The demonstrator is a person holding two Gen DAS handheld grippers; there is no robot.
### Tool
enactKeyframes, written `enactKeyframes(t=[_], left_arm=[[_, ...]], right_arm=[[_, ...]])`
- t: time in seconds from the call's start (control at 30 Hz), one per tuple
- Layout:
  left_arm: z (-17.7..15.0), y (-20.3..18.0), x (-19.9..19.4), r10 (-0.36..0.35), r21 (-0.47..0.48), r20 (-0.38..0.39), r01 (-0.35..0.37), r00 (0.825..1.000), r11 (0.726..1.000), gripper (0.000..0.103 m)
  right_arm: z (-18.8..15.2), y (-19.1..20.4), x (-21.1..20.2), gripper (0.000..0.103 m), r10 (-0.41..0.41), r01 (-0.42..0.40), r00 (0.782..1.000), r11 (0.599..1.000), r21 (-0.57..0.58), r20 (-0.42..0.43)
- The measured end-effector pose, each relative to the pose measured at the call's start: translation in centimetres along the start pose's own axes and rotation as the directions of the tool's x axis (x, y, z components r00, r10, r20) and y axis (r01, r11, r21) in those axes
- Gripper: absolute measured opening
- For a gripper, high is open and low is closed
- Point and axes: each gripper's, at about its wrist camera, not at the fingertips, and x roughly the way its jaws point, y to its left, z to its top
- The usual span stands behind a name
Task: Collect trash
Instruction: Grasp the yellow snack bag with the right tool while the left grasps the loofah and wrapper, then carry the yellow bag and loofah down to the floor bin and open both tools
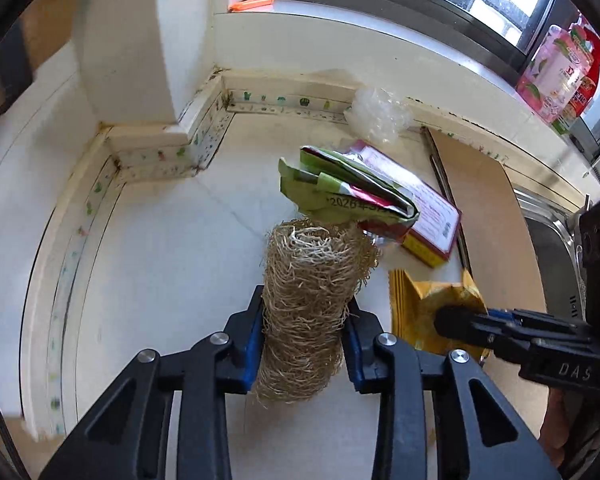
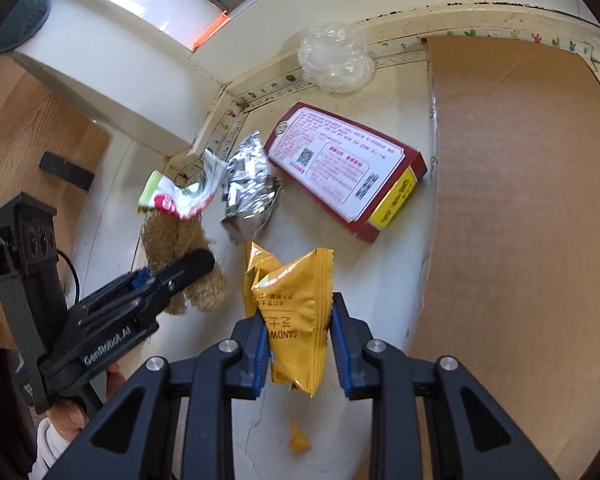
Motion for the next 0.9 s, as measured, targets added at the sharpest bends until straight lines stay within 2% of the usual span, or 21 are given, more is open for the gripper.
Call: enactKeyframes(t=[0.17,0.37,0.63,0.73,0.9], left_arm=[[-3.9,-0.7,-3.6,0.009,-0.016,-0.02,-0.01,1.0,1.0,0.032],[-9.4,-0.9,-9.3,0.007,0.023,0.009,-0.007,1.0,1.0,0.032],[-17.9,-0.5,-17.5,-0.095,0.075,0.025,0.093,0.995,0.993,0.032],[-20.6,-0.4,-19.7,-0.119,0.115,0.035,0.114,0.992,0.987,0.032],[-24.8,0.1,-22.8,-0.171,0.152,0.048,0.162,0.984,0.975,0.032]], right_arm=[[-2.6,0.7,-2.3,0.027,-0.013,0.012,1.0,1.0,0.028,0.024],[-7.6,2.6,-5.7,0.026,-0.049,0.045,0.995,0.998,0.046,0.087],[-16.5,6.1,-11.4,0.026,-0.116,0.094,0.977,0.987,0.127,0.179],[-20.2,7.6,-13.6,0.026,-0.134,0.102,0.963,0.985,0.142,0.234],[-26.2,10.0,-15.3,0.026,-0.168,0.122,0.951,0.976,0.182,0.259]])
